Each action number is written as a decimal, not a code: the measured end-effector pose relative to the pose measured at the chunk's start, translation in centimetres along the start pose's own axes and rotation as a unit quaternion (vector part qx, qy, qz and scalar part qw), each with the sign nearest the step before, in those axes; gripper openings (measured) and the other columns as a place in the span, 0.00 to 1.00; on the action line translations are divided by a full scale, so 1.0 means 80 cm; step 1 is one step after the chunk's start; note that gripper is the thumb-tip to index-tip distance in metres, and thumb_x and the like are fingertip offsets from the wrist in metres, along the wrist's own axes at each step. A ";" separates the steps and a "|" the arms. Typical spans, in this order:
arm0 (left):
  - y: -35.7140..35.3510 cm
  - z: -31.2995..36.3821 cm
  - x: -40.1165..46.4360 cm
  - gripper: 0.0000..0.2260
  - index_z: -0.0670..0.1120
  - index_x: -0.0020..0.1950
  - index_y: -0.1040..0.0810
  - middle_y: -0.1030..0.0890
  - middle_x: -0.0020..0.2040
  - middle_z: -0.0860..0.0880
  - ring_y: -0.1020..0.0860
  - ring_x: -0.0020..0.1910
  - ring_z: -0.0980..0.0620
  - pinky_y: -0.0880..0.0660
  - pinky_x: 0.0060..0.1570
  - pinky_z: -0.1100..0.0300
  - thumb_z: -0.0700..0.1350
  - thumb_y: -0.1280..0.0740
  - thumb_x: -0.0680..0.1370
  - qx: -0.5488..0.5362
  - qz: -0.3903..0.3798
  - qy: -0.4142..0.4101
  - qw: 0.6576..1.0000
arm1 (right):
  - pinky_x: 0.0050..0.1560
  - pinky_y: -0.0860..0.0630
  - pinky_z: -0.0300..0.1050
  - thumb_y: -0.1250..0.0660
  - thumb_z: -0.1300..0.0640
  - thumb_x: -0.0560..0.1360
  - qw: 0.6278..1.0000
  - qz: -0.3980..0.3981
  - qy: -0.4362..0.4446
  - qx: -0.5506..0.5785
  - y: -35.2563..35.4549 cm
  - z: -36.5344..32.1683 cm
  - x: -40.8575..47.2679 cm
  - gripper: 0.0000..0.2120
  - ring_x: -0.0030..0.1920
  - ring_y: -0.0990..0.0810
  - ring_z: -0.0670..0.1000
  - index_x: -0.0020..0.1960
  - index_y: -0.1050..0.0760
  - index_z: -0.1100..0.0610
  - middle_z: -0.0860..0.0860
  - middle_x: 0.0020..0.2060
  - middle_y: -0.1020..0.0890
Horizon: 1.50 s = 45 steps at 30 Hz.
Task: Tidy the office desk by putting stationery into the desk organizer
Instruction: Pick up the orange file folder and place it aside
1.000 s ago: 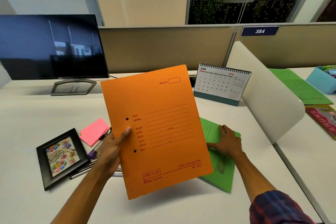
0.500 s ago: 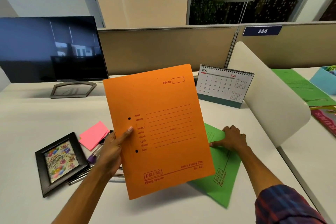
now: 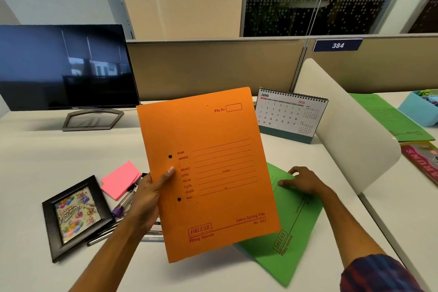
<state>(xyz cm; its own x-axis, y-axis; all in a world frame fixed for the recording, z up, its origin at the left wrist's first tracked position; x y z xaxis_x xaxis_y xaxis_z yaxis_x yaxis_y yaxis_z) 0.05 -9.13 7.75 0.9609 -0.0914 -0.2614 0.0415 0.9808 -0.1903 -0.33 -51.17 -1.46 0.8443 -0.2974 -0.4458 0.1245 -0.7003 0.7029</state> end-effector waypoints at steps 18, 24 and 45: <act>-0.017 0.004 -0.006 0.17 0.54 0.61 0.25 0.15 0.52 0.50 0.16 0.49 0.46 0.21 0.42 0.46 0.54 0.35 0.73 -0.028 -0.026 0.000 0.999 | 0.43 0.19 0.42 0.27 0.47 0.70 0.924 0.025 0.195 0.328 0.103 -0.057 -0.157 0.21 0.49 0.16 0.60 0.58 0.21 0.59 0.55 0.50 0.15; -0.029 0.017 -0.010 0.16 0.55 0.60 0.25 0.14 0.50 0.51 0.15 0.47 0.48 0.20 0.35 0.52 0.54 0.35 0.73 -0.040 -0.032 -0.007 0.999 | 0.46 0.18 0.44 0.20 0.36 0.55 0.878 0.034 0.234 0.415 0.105 -0.075 -0.167 0.35 0.51 0.16 0.54 0.57 0.20 0.54 0.55 0.55 0.16; -0.065 0.066 0.007 0.18 0.49 0.67 0.30 0.18 0.54 0.52 0.16 0.46 0.56 0.20 0.33 0.62 0.45 0.34 0.78 -0.028 0.023 -0.137 0.990 | 0.40 0.19 0.42 0.44 0.42 0.76 0.879 0.042 0.239 0.410 0.020 -0.153 -0.179 0.20 0.50 0.16 0.51 0.65 0.30 0.45 0.43 0.54 0.17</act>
<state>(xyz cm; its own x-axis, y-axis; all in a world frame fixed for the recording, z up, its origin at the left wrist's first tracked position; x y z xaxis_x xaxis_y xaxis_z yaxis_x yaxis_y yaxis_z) 1.80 -13.41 13.57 0.9999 0.0112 -0.0056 -0.0122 0.9712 -0.2379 -5.87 -40.13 12.85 0.9793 -0.2021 0.0097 -0.2021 -0.9794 -0.0014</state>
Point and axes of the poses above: each hand's wrist, its own x-axis towards the middle knuckle, its own y-axis out of the back of the hand, z = x × y, the point moved 5 cm from there along x, towards the middle knuckle
